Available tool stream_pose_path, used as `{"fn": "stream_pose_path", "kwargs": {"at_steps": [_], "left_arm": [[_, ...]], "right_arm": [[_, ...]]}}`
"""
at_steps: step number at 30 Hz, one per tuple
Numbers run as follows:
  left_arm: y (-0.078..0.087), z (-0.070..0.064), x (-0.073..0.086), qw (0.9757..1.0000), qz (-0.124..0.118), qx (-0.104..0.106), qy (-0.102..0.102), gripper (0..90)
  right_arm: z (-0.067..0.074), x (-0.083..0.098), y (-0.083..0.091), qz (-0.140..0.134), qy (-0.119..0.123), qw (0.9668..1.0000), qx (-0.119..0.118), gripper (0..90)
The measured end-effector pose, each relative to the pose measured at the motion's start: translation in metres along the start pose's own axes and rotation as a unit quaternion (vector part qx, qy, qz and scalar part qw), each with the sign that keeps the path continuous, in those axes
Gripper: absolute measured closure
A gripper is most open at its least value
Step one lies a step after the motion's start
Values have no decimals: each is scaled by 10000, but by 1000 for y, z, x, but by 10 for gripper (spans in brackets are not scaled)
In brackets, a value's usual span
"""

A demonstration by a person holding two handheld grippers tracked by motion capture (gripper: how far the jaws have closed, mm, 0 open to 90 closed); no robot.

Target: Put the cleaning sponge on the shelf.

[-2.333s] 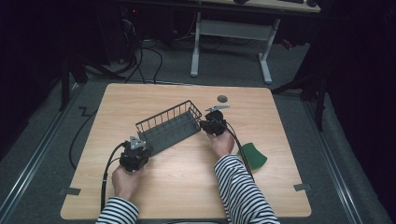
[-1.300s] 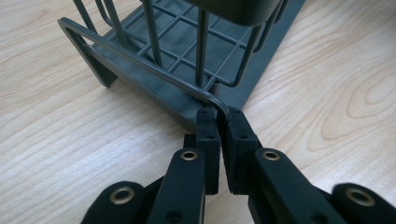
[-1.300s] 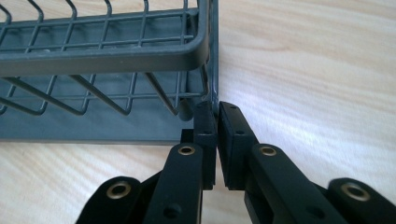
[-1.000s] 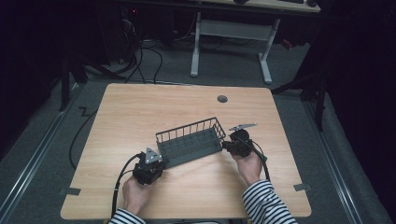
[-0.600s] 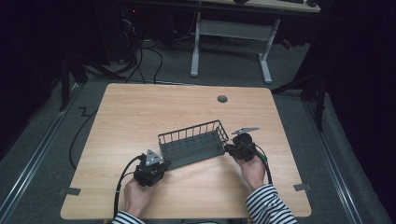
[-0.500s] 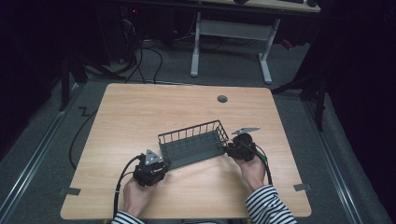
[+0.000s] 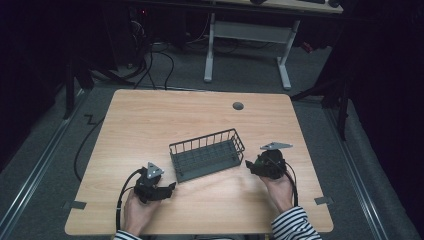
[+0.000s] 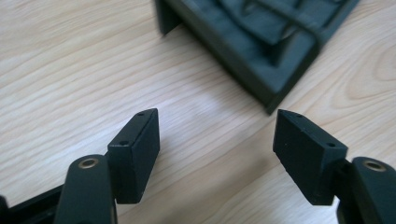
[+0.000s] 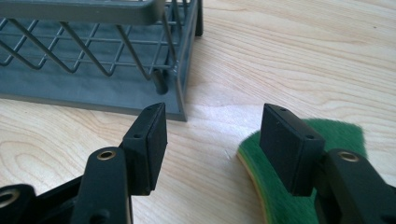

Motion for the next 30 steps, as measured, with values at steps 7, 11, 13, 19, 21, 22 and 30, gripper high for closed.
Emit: {"fn": "stream_pose_path", "kwargs": {"at_steps": [7, 11, 13, 19, 21, 22, 30], "left_arm": [[8, 26, 5, 9993, -153, -276, 189, 316], [10, 39, 5, 9986, -260, -445, 115, 318], [9, 43, 6, 9978, -423, -511, 69, 319], [11, 46, 6, 9970, -446, -602, 168, 324], [10, 46, 6, 9970, -437, -617, 148, 320], [10, 46, 6, 9970, -437, -611, 161, 320], [10, 46, 6, 9970, -436, -621, 152, 320]], "right_arm": [[-19, 1, 12, -194, -77, 9997, 156, 394], [-33, 4, 18, -192, -170, 9995, 196, 379], [-41, 6, 20, -126, -102, 9996, 237, 375], [-62, 16, 19, 365, 116, 9985, 379, 342], [-66, 20, 18, 569, 229, 9975, 339, 329], [-67, 20, 18, 624, 265, 9972, 315, 325], [-67, 23, 10, 1207, 695, 9901, 160, 272]]}}
Point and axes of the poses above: each handheld gripper's, and its own axes: y roughly backward along the jaws, x roughly out of its underside, z roughly to its left, the point moved 9 cm from there along -y, roughly forward along the jaws, and after that the axes turned 10 degrees about x, right-handed, at the moved point
